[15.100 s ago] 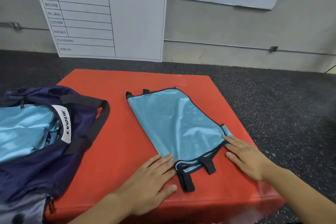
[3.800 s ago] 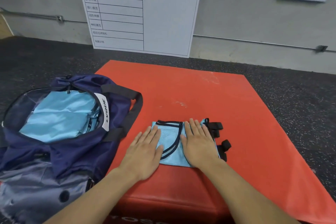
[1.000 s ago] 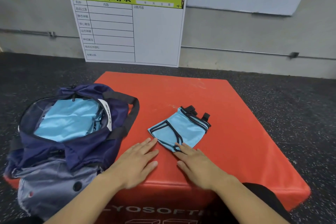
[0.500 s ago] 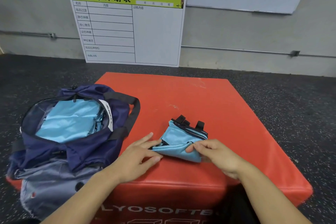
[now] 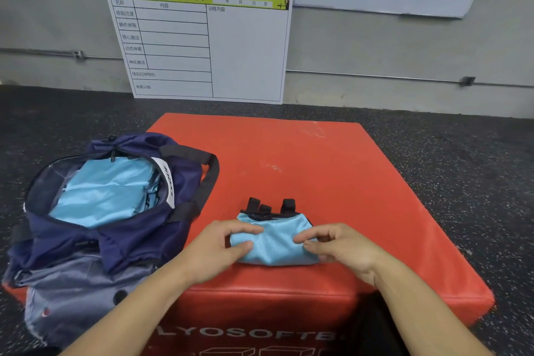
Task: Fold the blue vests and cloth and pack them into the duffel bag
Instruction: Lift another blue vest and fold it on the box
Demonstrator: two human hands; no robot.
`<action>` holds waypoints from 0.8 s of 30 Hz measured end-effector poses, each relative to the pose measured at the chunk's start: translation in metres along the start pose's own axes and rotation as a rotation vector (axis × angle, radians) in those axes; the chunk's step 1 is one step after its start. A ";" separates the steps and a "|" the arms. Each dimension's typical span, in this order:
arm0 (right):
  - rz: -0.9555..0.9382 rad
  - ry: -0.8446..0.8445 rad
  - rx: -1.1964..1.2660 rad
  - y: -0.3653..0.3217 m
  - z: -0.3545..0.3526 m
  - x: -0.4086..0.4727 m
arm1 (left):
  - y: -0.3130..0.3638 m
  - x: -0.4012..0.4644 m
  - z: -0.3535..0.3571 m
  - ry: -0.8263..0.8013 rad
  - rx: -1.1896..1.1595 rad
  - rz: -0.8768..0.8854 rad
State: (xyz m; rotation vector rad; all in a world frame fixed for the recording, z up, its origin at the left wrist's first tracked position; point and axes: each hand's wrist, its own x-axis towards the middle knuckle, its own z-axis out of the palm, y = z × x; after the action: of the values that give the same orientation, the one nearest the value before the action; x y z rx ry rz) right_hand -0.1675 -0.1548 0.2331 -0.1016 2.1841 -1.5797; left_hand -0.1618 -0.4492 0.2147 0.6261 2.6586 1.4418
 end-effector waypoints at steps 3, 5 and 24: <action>0.008 0.050 -0.001 0.005 0.004 0.004 | 0.002 0.002 0.001 0.010 -0.008 0.002; -0.006 0.090 -0.013 0.010 0.006 0.008 | 0.000 0.005 0.003 0.040 -0.018 -0.015; -0.088 0.347 -0.715 0.027 0.017 0.041 | -0.026 0.024 0.034 0.138 0.326 -0.140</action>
State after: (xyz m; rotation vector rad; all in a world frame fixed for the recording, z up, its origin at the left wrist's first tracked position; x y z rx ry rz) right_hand -0.1931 -0.1736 0.1918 -0.1480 2.9619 -0.8218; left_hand -0.1841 -0.4258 0.1782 0.3573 3.0068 1.0618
